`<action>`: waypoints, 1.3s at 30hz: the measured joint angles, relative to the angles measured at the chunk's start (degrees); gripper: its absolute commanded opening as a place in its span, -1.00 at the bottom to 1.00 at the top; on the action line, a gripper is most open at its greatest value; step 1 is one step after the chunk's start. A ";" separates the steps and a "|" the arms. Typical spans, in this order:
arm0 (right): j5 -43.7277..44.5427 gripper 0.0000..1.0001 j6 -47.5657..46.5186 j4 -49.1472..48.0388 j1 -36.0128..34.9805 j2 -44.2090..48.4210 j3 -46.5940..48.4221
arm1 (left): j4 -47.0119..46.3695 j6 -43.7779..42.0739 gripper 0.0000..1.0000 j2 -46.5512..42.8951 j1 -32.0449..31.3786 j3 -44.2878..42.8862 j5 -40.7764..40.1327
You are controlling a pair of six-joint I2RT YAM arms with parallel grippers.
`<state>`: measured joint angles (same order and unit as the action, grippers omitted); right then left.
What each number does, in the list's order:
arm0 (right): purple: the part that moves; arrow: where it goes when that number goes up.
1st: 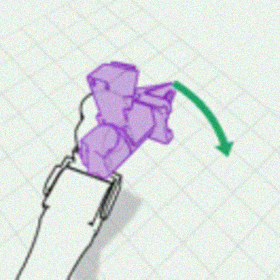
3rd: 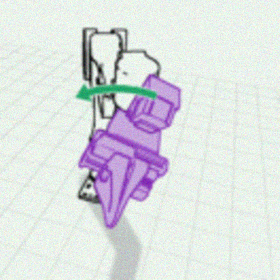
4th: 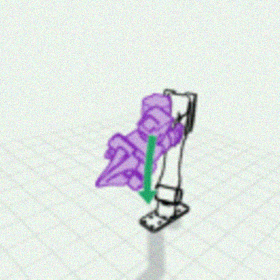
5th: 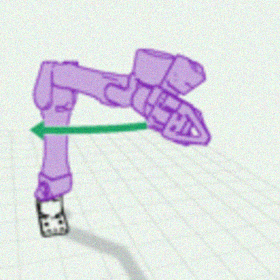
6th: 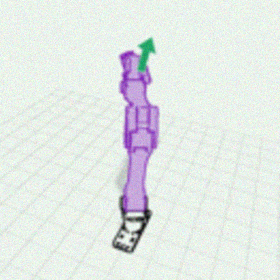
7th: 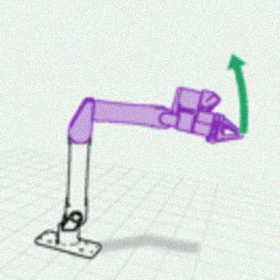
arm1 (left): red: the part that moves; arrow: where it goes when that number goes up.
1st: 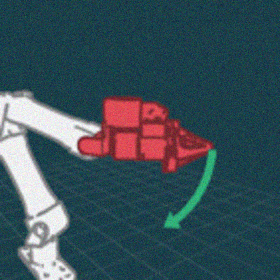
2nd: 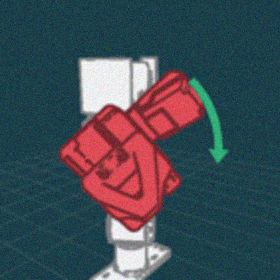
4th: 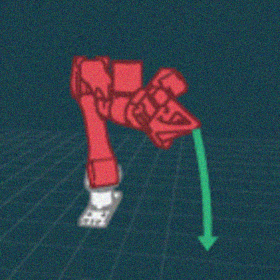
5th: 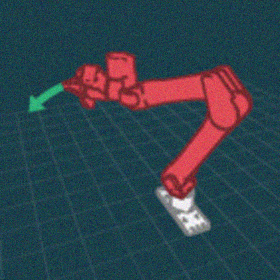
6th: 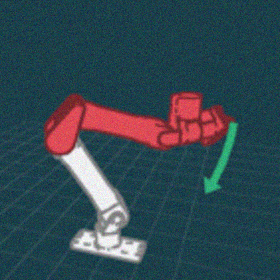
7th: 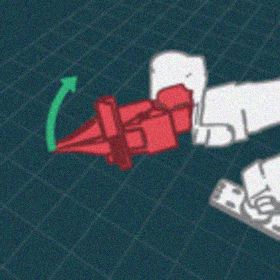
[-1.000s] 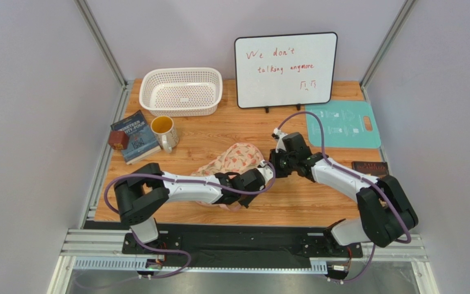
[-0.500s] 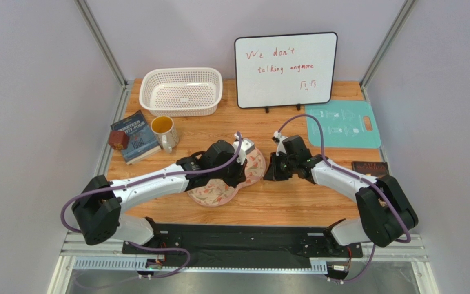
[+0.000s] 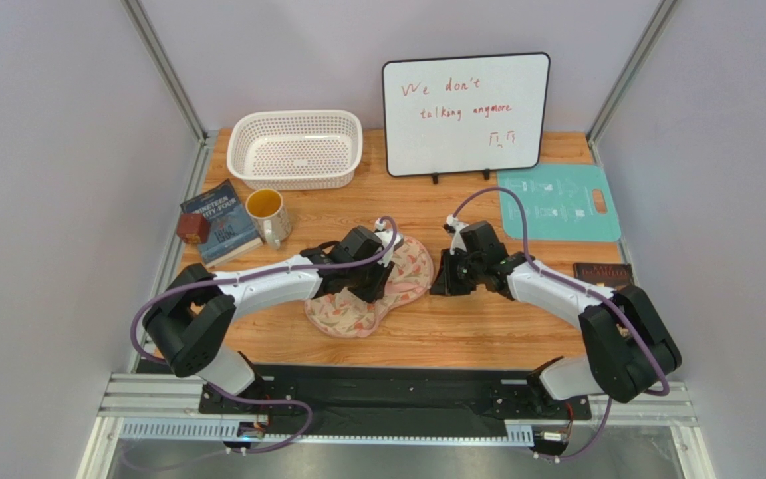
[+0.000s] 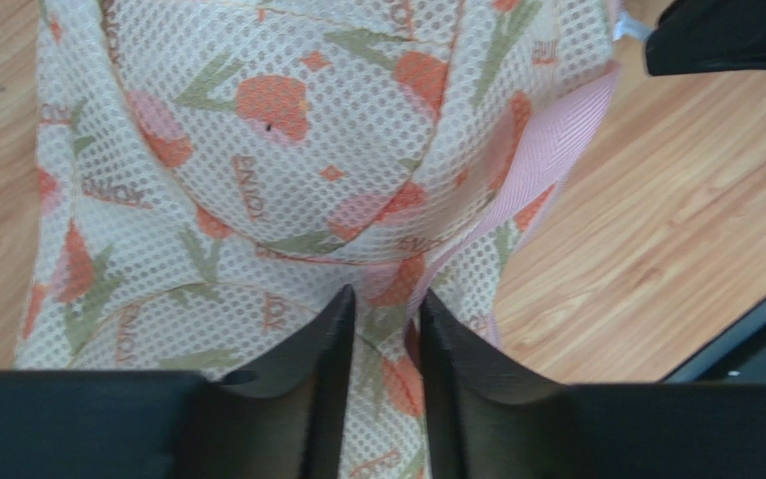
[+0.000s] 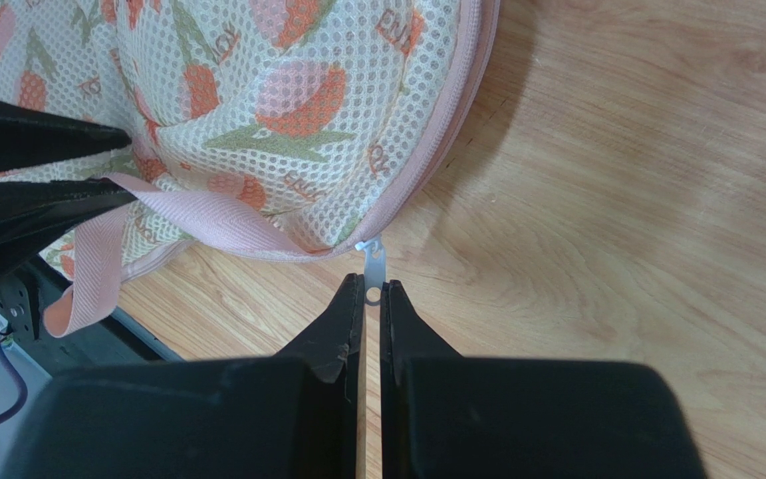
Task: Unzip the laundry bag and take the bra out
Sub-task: Unzip the laundry bag at the center of the board.
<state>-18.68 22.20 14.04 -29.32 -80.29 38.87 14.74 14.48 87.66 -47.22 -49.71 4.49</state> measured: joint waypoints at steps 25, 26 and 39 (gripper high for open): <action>-0.35 -1.00 -1.31 0.83 0.00 -1.42 1.29 | 0.81 -7.06 0.01 5.22 0.04 -2.49 -1.97; -0.35 -1.00 -1.33 0.92 0.00 -1.60 1.31 | 0.59 -6.93 -0.04 5.20 0.04 -2.40 -1.60; -0.11 -1.00 -1.36 1.25 0.02 -2.93 1.36 | -5.51 -4.39 -1.00 11.45 0.09 -5.97 2.93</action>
<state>-18.79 20.84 15.29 -29.30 -83.22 40.23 9.23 10.09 99.11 -47.13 -55.68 7.42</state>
